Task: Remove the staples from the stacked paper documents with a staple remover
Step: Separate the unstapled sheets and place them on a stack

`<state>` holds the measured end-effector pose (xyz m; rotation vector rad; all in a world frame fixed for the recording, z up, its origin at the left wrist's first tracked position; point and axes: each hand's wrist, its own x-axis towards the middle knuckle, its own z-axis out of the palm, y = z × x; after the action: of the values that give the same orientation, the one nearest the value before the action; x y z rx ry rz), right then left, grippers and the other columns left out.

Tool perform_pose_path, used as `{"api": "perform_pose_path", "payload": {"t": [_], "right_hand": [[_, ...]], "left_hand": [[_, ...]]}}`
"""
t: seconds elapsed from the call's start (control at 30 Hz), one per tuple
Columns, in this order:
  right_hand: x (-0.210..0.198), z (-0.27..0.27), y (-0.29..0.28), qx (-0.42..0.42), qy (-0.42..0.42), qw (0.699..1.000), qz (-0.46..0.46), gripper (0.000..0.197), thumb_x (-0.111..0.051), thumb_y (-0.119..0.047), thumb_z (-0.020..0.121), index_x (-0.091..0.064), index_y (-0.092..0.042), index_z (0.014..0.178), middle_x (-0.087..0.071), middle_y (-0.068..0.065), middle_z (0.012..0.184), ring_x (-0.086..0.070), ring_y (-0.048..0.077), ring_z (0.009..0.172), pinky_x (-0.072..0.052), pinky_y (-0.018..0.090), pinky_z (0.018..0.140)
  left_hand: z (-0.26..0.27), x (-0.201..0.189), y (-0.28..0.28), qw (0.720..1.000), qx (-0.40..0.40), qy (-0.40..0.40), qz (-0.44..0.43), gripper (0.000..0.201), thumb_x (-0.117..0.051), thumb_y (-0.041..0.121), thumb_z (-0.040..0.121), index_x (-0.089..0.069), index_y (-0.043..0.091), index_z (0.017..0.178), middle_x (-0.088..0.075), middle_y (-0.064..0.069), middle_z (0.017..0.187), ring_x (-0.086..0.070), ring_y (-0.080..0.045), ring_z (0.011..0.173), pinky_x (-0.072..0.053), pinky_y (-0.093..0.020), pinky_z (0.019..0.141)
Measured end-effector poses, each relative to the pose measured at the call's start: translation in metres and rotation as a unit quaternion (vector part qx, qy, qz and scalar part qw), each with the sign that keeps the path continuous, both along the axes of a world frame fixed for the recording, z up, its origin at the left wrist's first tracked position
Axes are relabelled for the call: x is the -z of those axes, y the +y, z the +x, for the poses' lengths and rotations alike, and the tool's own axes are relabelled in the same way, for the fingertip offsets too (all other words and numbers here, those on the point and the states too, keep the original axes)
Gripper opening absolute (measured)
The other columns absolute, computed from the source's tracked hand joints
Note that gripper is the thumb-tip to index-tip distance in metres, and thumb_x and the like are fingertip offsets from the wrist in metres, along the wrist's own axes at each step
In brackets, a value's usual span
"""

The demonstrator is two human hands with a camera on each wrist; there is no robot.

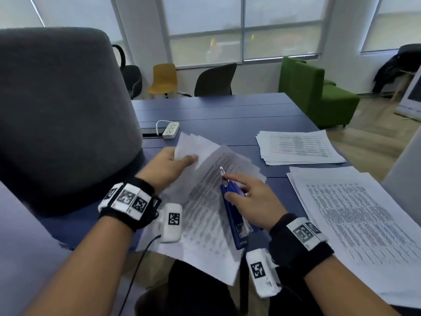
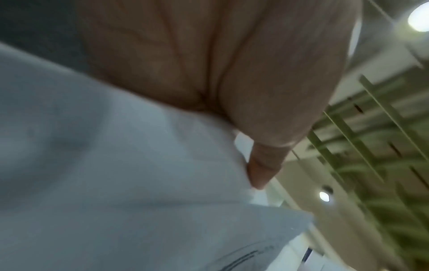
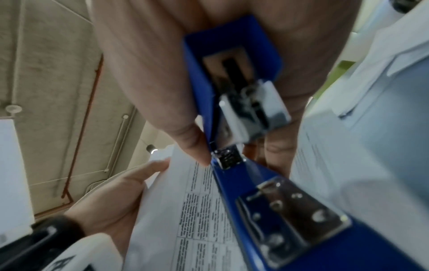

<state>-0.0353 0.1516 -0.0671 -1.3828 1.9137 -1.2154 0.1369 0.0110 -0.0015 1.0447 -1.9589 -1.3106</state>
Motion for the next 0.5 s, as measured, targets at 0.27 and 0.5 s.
{"api": "perform_pose_path", "payload": {"t": [0.27,0.5], "right_hand": [[0.006,0.006,0.01,-0.031,0.01,0.999,0.021,0.043,-0.066,-0.028,0.09,-0.062,-0.04,0.132,-0.06,-0.015,0.134,-0.058,0.008,0.11,-0.049,0.027,0.097],[0.026,0.003,-0.011,-0.053,0.036,0.99,0.123,0.045,-0.062,-0.025,0.092,-0.06,-0.036,0.135,-0.055,-0.009,0.141,-0.057,0.01,0.111,-0.041,0.01,0.077]], "left_hand": [[0.003,0.057,0.02,0.931,-0.042,0.217,0.289,0.026,-0.054,0.012,0.097,-0.065,0.0,0.118,-0.073,-0.023,0.104,-0.074,-0.029,0.077,-0.063,-0.04,0.068],[0.0,0.094,0.018,0.877,-0.073,0.217,0.423,0.06,-0.052,0.02,0.083,-0.057,-0.007,0.137,-0.062,-0.032,0.132,-0.067,-0.04,0.103,-0.058,-0.047,0.087]]}}
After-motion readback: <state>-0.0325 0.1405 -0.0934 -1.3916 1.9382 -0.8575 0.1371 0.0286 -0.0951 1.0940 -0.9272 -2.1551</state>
